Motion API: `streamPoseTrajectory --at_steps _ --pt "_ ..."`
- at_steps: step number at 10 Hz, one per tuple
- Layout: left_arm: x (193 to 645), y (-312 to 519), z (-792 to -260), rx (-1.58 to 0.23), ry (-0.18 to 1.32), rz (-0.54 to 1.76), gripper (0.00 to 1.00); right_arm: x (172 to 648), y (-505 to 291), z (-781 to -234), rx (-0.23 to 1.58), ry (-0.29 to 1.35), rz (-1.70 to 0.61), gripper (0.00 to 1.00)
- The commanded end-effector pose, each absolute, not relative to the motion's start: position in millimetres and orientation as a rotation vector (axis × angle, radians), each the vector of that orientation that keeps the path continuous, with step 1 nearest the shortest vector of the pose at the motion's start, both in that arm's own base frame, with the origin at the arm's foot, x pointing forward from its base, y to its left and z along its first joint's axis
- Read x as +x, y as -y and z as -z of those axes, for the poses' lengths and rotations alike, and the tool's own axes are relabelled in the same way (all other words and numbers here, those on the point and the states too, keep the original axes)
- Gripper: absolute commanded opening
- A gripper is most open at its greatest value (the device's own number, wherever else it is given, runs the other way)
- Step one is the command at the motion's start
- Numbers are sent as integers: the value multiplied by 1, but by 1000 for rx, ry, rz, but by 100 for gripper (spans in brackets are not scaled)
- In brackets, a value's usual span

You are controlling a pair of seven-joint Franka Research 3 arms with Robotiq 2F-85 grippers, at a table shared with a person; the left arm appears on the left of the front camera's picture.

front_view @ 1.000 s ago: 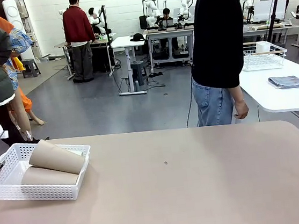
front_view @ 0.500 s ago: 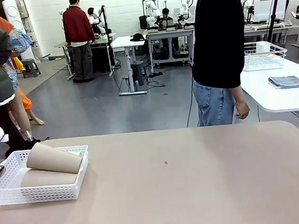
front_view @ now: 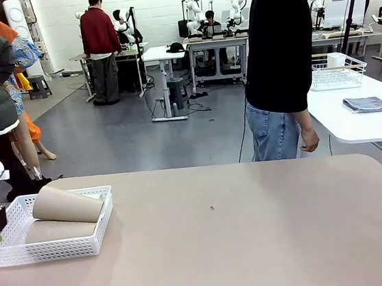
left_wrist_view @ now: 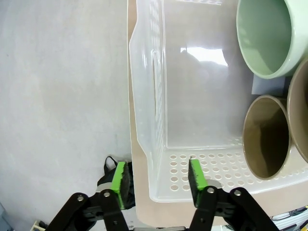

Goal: Clean and organize the cups into the basket.
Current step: Move the Organizing basket back to the left side of the table.

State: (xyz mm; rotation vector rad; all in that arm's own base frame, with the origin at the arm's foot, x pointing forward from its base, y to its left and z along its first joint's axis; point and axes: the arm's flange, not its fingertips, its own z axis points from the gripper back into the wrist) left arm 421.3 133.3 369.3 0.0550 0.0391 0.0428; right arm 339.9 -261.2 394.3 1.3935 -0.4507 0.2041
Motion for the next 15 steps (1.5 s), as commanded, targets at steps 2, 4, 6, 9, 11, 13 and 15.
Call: streamPoseTrajectory --at_steps 2,4,6,9,11,13,15 --pt "422 -137 -374 40 -42 -68 100 342 260 -395 1383 455 -205 100" --pt "421 -139 -374 39 -42 -68 100 342 260 -395 1383 455 -205 100" --pt "420 -139 -374 40 -44 -64 100 342 260 -395 1383 455 -205 100" --pt "383 -112 -402 55 12 -101 100 342 260 -395 1383 455 -205 100" --pt "322 -82 -440 97 152 -141 100 342 260 -395 1383 455 -205 100" --pt "265 -59 -457 129 268 -177 100 342 260 -395 1383 455 -205 100" --pt "238 -53 -451 136 286 -183 100 342 260 -395 1383 455 -205 100"
